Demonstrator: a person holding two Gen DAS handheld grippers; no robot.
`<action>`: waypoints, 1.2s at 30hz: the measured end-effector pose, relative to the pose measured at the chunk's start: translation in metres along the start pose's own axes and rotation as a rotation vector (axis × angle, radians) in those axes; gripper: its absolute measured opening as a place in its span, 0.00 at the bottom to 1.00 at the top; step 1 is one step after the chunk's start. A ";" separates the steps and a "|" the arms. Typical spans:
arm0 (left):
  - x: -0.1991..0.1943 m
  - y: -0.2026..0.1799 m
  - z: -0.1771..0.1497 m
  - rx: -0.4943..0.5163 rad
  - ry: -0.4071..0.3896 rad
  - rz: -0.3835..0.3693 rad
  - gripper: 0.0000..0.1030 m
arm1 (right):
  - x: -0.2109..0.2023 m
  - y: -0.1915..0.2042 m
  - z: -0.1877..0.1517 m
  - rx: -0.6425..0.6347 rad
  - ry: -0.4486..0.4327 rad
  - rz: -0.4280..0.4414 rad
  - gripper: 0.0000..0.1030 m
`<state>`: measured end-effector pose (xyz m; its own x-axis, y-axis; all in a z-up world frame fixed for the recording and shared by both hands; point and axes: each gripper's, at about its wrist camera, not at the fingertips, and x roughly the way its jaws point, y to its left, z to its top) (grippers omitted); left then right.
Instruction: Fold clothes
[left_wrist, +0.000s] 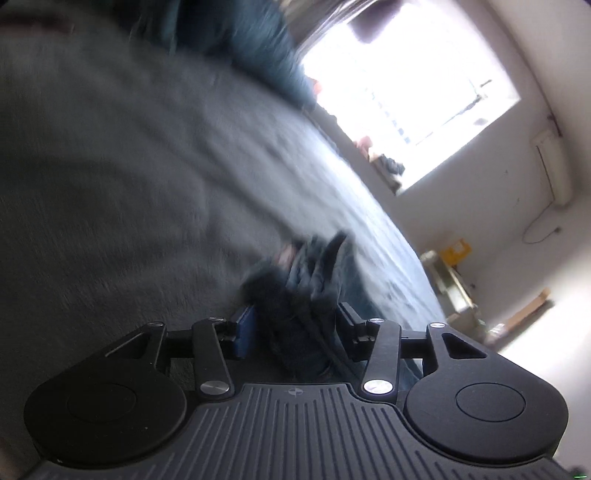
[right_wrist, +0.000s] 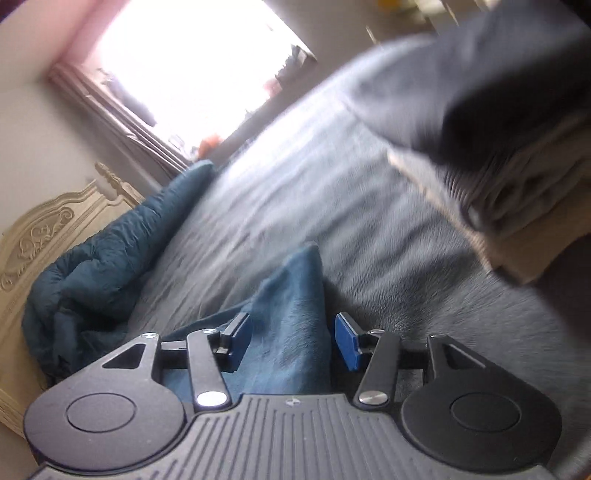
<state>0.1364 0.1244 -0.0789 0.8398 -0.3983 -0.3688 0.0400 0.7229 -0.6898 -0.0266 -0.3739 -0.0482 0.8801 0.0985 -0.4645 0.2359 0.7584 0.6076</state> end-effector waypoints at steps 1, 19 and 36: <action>-0.005 -0.003 0.003 0.022 -0.034 0.017 0.47 | -0.007 0.007 -0.005 -0.037 -0.029 -0.012 0.52; 0.092 -0.064 -0.013 0.308 0.071 0.079 0.47 | 0.082 0.046 0.004 -0.346 -0.040 -0.153 0.26; 0.106 -0.069 -0.012 0.378 0.068 0.054 0.47 | 0.050 0.027 -0.031 -0.384 0.040 -0.303 0.00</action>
<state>0.2164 0.0260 -0.0777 0.8087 -0.3815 -0.4477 0.2044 0.8960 -0.3943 0.0110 -0.3280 -0.0748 0.7770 -0.1447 -0.6127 0.3036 0.9387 0.1634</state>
